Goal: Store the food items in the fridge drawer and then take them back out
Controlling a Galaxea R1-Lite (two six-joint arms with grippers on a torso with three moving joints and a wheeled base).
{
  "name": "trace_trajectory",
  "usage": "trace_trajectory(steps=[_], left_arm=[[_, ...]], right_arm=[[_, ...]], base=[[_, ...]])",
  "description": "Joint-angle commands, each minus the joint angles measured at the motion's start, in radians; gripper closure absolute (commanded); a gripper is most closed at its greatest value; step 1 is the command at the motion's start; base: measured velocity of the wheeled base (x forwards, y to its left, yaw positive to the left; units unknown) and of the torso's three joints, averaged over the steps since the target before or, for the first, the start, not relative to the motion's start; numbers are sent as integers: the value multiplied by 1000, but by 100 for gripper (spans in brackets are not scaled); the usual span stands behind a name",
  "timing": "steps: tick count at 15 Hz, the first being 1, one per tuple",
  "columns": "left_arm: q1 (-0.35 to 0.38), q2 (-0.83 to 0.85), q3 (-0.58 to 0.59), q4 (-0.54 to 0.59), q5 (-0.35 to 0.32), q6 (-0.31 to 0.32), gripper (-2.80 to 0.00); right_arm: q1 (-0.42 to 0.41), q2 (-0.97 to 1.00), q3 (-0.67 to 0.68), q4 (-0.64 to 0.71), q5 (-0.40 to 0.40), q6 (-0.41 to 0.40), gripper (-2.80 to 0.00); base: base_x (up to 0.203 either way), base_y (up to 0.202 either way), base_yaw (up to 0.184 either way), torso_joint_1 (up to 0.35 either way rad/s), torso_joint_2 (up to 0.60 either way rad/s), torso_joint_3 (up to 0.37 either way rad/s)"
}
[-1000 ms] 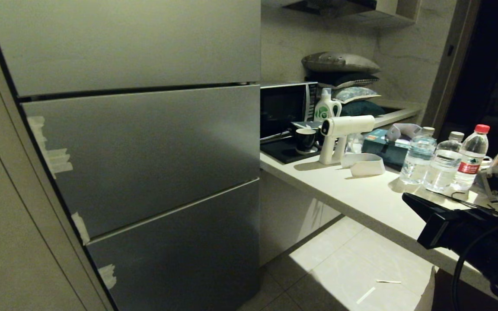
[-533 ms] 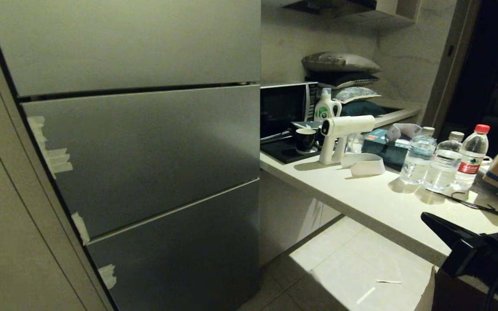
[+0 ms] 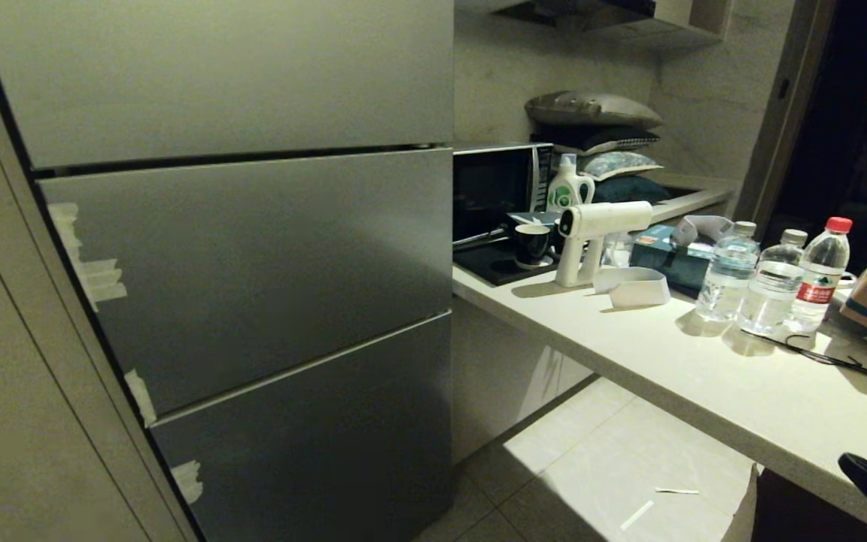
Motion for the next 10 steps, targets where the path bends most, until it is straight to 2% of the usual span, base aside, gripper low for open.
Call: trace_trajectory(steps=[1,3,5,6,8,10], left_arm=[[0,0,0,1,0,0,0],[0,0,0,1,0,-1,0],[0,0,1,1,0,-7,0],[0,0,0,1,0,-9,0],[0,0,1,1,0,-9,0],[0,0,1,1,1,-16,0]], right_arm=[[-68,-284,6,294,13,-37,0],[-115,-436,8,453,47,-72,0],[-153,-471,16,568,89,-82,0],[-161,-469,16,574,93,-101,0],[-232,-472,26,574,101,-164,0],[-283,-539,29,575,120,-189,0]], base=[[0,0,0,0,0,0],[0,0,0,0,0,0],[0,0,0,0,0,0],[0,0,0,0,0,0],[0,0,0,0,0,0],[0,0,0,0,0,0]])
